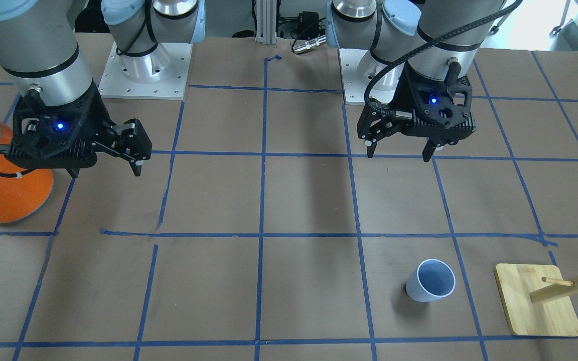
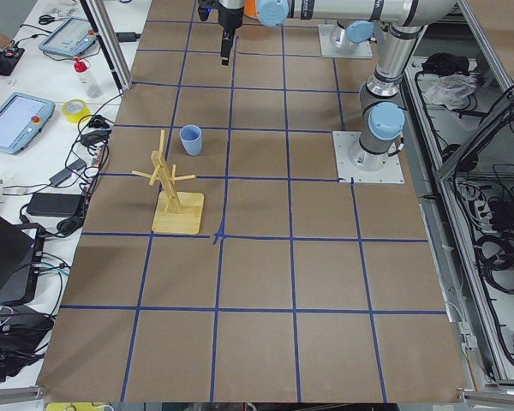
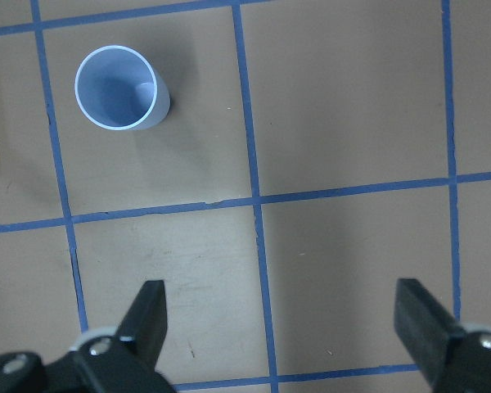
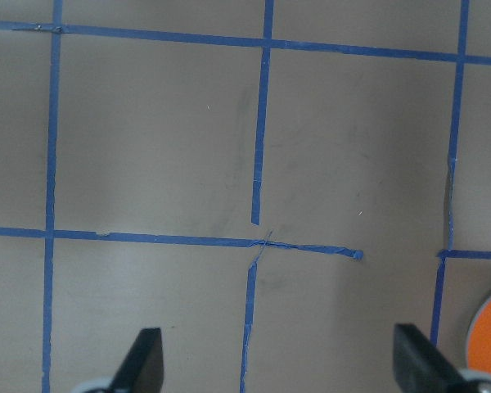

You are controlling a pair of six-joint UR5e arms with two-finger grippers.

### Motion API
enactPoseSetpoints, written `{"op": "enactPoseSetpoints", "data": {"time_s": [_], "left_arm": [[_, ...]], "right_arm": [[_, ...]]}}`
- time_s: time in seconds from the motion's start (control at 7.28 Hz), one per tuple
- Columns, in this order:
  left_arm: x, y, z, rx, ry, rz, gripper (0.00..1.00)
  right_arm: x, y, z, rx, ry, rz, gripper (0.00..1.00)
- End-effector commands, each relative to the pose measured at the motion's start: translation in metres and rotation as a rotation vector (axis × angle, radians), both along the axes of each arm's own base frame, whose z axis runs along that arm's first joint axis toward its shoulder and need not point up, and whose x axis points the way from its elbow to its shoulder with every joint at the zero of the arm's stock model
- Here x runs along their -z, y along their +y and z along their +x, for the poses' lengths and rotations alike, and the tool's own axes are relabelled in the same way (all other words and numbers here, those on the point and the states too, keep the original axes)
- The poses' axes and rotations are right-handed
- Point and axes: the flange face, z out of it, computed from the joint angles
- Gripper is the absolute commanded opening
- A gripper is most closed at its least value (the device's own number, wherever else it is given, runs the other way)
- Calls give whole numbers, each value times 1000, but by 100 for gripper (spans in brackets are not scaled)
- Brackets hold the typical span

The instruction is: Flip cup

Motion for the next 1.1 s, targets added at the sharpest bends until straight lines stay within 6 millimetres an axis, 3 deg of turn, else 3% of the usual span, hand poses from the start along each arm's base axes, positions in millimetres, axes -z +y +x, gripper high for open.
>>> {"op": "enactPoseSetpoints", "data": {"time_s": [0.0, 0.41, 0.96], "left_arm": [[-8, 9, 1, 0, -3, 15, 100], [-14, 8, 2, -1, -2, 6, 100], [-3, 10, 6, -54, 36, 88, 100]], "right_arm": [[-1, 0, 0, 0, 2, -1, 100], [0, 0, 0, 0, 2, 1, 100], [2, -1, -1, 0, 0, 2, 100]]}}
